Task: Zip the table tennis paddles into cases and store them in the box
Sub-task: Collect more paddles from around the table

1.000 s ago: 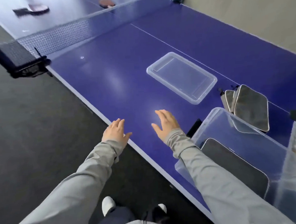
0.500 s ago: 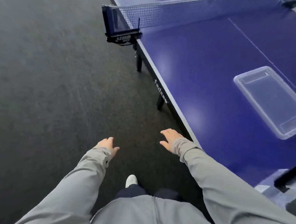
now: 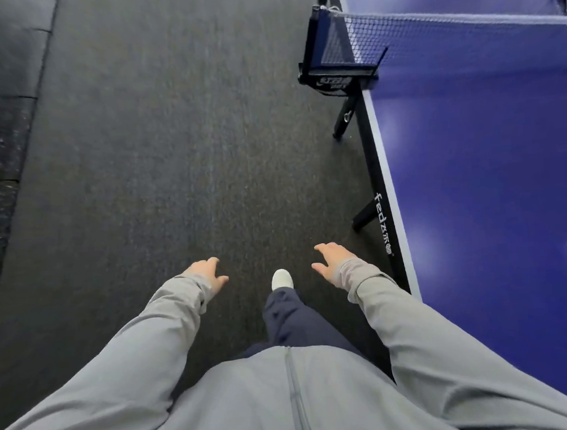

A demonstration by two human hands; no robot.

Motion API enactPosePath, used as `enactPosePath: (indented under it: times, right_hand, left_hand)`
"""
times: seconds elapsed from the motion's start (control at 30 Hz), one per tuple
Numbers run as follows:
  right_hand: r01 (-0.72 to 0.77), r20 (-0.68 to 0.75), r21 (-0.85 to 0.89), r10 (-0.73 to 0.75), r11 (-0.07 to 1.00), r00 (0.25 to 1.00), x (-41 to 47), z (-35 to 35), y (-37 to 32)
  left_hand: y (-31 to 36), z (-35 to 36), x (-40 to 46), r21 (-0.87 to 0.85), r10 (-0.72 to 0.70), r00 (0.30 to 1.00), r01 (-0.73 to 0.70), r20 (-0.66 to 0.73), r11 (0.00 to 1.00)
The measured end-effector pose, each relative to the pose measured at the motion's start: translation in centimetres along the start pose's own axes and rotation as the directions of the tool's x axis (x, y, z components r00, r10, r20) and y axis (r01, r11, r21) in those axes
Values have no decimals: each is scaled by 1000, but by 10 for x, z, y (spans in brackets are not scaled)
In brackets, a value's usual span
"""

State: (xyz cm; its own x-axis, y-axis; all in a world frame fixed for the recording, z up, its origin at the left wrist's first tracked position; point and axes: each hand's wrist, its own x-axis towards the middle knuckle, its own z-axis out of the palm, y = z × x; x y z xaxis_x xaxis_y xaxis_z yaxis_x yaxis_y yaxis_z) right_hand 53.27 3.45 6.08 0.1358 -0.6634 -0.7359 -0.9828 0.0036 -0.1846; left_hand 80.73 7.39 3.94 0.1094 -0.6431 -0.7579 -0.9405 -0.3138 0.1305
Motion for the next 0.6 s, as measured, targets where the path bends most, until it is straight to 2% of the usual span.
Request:
enactPosePath:
  times: [0.33,0.6]
  right_hand:
    - [43,35,13,-43,999,998,105,-115,-6]
    - [70,41,-12,-69,997,997,186,-189,-54]
  left_hand:
    - [56,-105,79,-96,-11,998,5,-65,995]
    - [42,-195,153,-99,-5,999,1,-39,995]
